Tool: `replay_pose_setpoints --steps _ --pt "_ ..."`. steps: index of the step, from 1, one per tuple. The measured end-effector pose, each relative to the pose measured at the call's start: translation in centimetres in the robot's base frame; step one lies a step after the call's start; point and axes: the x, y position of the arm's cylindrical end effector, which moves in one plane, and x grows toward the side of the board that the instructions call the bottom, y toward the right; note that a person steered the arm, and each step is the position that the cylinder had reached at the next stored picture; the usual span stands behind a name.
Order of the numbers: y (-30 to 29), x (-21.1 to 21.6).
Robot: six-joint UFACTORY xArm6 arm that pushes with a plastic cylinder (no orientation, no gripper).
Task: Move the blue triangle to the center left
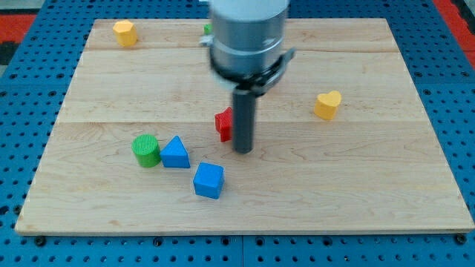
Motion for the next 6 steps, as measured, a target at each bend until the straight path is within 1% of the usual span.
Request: replay_pose_setpoints --steps 1,2,3,4,6 --pt "-7.1 0.2" --pt "-7.1 0.3" --pt "-9.6 1.2" --pt "-16.7 5.6" --pt "-23.3 6.7"
